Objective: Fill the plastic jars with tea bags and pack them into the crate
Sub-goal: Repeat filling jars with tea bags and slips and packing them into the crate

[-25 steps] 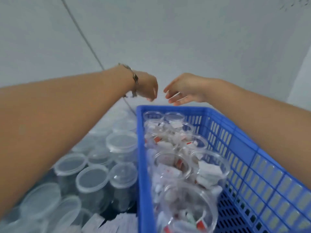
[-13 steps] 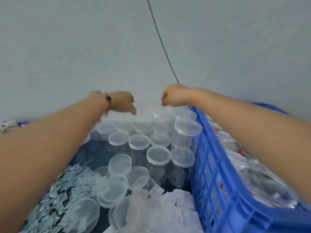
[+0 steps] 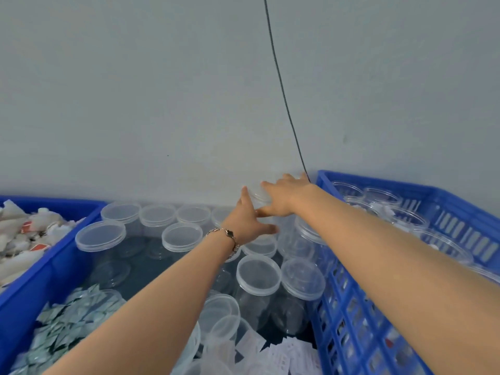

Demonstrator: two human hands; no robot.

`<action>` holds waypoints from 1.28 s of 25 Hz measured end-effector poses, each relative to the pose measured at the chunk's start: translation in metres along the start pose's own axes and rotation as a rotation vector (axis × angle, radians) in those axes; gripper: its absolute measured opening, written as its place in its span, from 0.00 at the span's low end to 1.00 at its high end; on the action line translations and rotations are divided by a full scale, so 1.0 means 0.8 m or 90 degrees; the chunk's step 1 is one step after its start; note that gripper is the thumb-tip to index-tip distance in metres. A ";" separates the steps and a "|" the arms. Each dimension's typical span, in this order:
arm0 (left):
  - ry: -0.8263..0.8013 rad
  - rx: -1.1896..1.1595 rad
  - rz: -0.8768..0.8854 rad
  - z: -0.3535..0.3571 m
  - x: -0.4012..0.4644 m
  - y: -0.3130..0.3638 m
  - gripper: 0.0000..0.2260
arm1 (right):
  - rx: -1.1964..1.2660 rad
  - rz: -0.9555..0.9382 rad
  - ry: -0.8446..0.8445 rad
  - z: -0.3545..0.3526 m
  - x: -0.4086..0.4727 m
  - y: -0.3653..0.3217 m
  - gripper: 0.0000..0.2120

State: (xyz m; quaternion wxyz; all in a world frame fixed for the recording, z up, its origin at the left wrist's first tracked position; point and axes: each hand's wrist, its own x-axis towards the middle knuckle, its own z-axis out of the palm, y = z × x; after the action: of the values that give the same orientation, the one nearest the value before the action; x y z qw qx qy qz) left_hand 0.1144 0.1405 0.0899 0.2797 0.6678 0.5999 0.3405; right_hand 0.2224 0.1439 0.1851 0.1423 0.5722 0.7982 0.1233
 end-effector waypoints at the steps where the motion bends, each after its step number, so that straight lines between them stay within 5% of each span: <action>1: 0.034 -0.001 0.004 0.003 0.003 -0.001 0.53 | 0.006 0.001 0.010 0.001 0.000 -0.001 0.36; 4: 0.134 0.013 0.026 -0.006 0.003 0.004 0.43 | 0.057 -0.001 0.033 -0.007 -0.010 -0.003 0.28; 14: 0.213 0.009 0.033 -0.104 -0.178 0.016 0.46 | 0.166 -0.133 0.166 -0.067 -0.147 -0.083 0.27; 19: 0.182 0.024 0.028 -0.108 -0.307 0.001 0.48 | 0.185 -0.164 0.113 -0.058 -0.227 -0.139 0.41; 25: 0.091 0.024 0.043 -0.086 -0.396 -0.039 0.52 | 0.205 -0.221 0.025 -0.019 -0.304 -0.185 0.37; 29: 0.005 -0.103 -0.028 -0.046 -0.434 -0.079 0.58 | 0.175 -0.243 0.032 0.031 -0.329 -0.227 0.34; 32: 0.015 -0.121 -0.026 -0.031 -0.457 -0.108 0.48 | 0.230 -0.253 -0.006 0.061 -0.335 -0.246 0.34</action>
State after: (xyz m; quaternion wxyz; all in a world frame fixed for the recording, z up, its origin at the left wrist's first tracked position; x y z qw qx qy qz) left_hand 0.0240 -0.2122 -0.0063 0.3412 0.6221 0.5816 0.3979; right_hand 0.1488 -0.1704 0.0921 0.0628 0.4206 0.9034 -0.0544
